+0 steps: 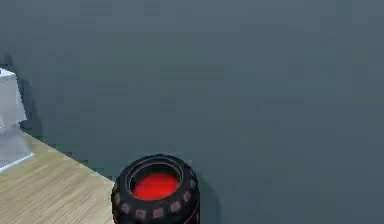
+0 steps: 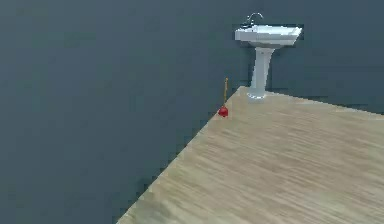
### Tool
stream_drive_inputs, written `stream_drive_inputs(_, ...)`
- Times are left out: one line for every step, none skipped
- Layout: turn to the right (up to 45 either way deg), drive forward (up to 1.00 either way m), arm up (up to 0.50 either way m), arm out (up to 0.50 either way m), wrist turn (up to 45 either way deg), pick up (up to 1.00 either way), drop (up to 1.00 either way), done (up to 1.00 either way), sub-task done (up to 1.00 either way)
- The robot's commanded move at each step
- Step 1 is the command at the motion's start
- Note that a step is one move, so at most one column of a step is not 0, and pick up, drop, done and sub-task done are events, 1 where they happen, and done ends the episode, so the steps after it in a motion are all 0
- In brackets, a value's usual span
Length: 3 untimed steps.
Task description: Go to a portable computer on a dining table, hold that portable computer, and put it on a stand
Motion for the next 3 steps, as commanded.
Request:
stream_drive_inputs(-45.0,0.00,0.00,0.00,0.0,0.00,0.00,0.00,0.00)
stream_drive_inputs(-27.0,0.00,0.00,0.00,0.0,0.00,0.00,0.00,0.00)
stream_drive_inputs(0.0,1.00,0.00,0.00,0.0,0.00,0.00,0.00,0.00)
